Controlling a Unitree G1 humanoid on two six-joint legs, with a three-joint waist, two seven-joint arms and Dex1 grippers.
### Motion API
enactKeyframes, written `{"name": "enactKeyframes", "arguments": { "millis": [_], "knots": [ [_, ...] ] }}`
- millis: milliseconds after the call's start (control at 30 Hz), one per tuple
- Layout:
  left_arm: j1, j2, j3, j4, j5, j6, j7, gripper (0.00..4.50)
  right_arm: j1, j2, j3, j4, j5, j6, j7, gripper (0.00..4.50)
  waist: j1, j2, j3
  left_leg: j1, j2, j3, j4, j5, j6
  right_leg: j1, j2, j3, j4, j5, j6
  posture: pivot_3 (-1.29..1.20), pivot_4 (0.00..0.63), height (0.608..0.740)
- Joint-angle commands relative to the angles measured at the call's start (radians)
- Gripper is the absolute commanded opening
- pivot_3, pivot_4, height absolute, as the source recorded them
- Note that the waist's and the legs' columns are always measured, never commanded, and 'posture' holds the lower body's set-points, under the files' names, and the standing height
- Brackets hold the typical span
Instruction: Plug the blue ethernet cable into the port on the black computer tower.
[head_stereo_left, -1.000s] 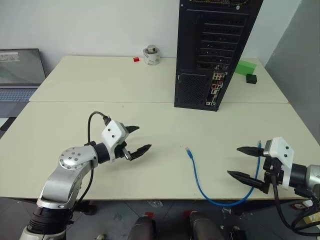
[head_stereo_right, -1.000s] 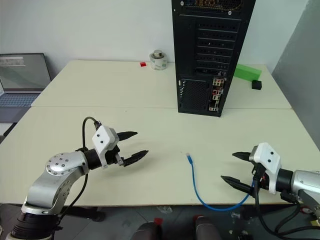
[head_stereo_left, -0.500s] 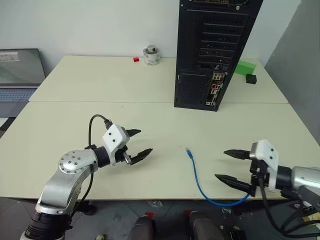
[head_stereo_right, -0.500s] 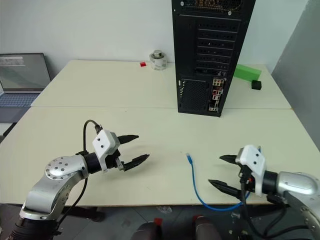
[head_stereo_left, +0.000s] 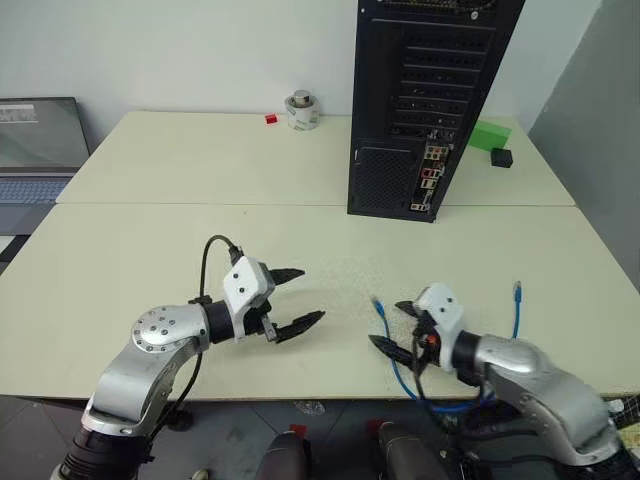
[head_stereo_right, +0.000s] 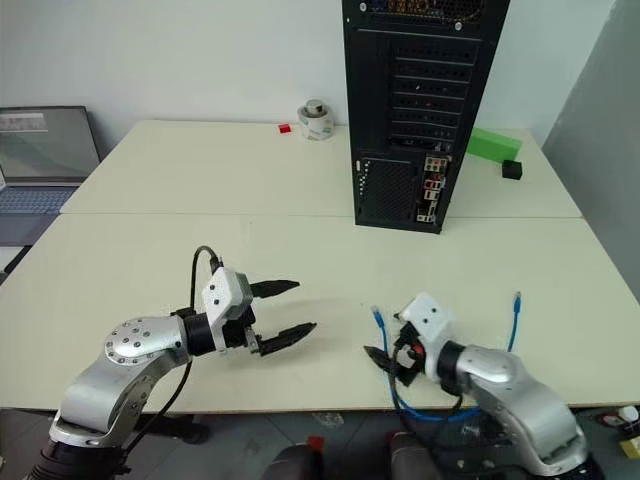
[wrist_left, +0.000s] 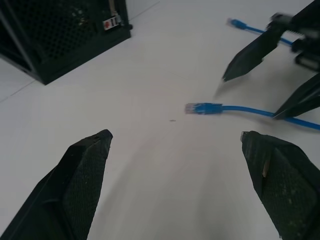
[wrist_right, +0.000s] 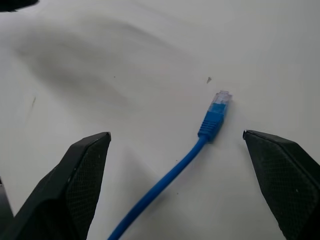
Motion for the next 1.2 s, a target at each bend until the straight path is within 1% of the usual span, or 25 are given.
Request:
{"name": "enactKeyframes", "arguments": {
  "millis": [33, 167, 267, 333, 433, 633, 833, 867, 967, 1033, 1200],
  "knots": [
    [-0.011, 0.023, -0.004, -0.036, -0.035, 0.006, -0.041, 4.39, -0.022, 0.031, 0.021, -0.002, -0.034, 0.042, -0.045, 4.5, 0.0, 0.0, 0.0, 0.0, 0.0, 0.0, 0.0, 0.0, 0.0, 0.0, 0.0, 0.0, 0.0, 0.0, 0.0, 0.0, 0.15, 0.74],
    [-0.018, 0.023, -0.022, -0.037, -0.035, 0.014, -0.04, 4.39, -0.019, 0.013, 0.019, -0.017, -0.057, 0.081, -0.049, 4.5, 0.0, 0.0, 0.0, 0.0, 0.0, 0.0, 0.0, 0.0, 0.0, 0.0, 0.0, 0.0, 0.0, 0.0, 0.0, 0.0, 0.15, 0.74],
    [-0.018, 0.02, -0.036, -0.041, -0.035, 0.017, -0.042, 4.5, -0.018, 0.006, 0.009, -0.033, -0.059, 0.113, -0.051, 3.97, 0.0, 0.0, 0.0, 0.0, 0.0, 0.0, 0.0, 0.0, 0.0, 0.0, 0.0, 0.0, 0.0, 0.0, 0.0, 0.0, 0.15, 0.74],
    [-0.016, 0.016, -0.045, -0.045, -0.035, 0.02, -0.043, 4.5, -0.021, 0.0, 0.008, -0.048, -0.052, 0.137, -0.044, 3.41, 0.0, 0.0, 0.0, 0.0, 0.0, 0.0, 0.0, 0.0, 0.0, 0.0, 0.0, 0.0, 0.0, 0.0, 0.0, 0.0, 0.15, 0.74],
    [-0.015, 0.016, -0.059, -0.043, -0.035, 0.017, -0.046, 4.5, -0.028, -0.011, 0.016, -0.065, -0.053, 0.157, -0.036, 2.67, 0.0, 0.0, 0.0, 0.0, 0.0, 0.0, 0.0, 0.0, 0.0, 0.0, 0.0, 0.0, 0.0, 0.0, 0.001, 0.0, 0.15, 0.74],
    [-0.015, 0.011, -0.071, -0.038, -0.033, 0.01, -0.046, 4.5, -0.031, -0.017, 0.024, -0.076, -0.061, 0.175, -0.038, 1.35, 0.0, 0.0, 0.0, 0.0, 0.0, 0.0, 0.0, 0.0, 0.0, 0.0, 0.0, 0.0, 0.0, -0.001, 0.001, 0.0, 0.15, 0.74],
    [-0.029, 0.005, -0.077, -0.003, -0.005, -0.007, -0.028, 4.5, -0.055, -0.032, 0.035, -0.051, -0.1, 0.138, -0.022, 0.07, 0.0, 0.0, 0.0, 0.0, 0.0, 0.0, 0.0, 0.0, 0.0, 0.0, 0.0, 0.0, 0.0, -0.001, 0.002, 0.0, 0.15, 0.74],
    [-0.038, 0.0, -0.08, 0.01, 0.003, -0.013, -0.021, 4.5, -0.064, -0.042, 0.038, -0.047, -0.107, 0.126, -0.01, 0.01, 0.0, 0.0, 0.0, 0.0, 0.0, 0.0, 0.0, 0.0, 0.0, 0.0, 0.0, 0.0, 0.0, -0.001, 0.002, 0.0, 0.15, 0.74],
    [-0.062, -0.02, -0.089, 0.047, 0.024, -0.031, -0.005, 4.5, -0.085, -0.075, 0.041, -0.039, -0.114, 0.087, 0.034, 0.01, 0.0, 0.0, 0.0, 0.0, 0.0, 0.0, 0.0, 0.0, 0.0, 0.0, 0.0, 0.0, 0.0, -0.001, 0.002, 0.0, 0.15, 0.74],
    [-0.077, -0.032, -0.094, 0.087, 0.041, -0.05, -0.003, 4.5, -0.109, -0.111, 0.036, -0.044, -0.102, 0.053, 0.095, 0.01, 0.0, 0.0, 0.0, 0.0, 0.0, 0.0, 0.0, 0.0, 0.0, 0.0, 0.0, 0.0, 0.0, -0.001, 0.002, 0.0, 0.15, 0.74],
    [-0.094, -0.019, -0.11, 0.132, 0.046, -0.085, -0.068, 4.5, -0.149, -0.174, 0.033, -0.044, -0.091, -0.01, 0.203, 0.01, -0.001, 0.0, 0.0, 0.0, 0.0, 0.0, 0.0, 0.0, 0.0, 0.0, 0.001, -0.001, 0.0, -0.001, 0.001, 0.0, 0.15, 0.74]
  ]
}}
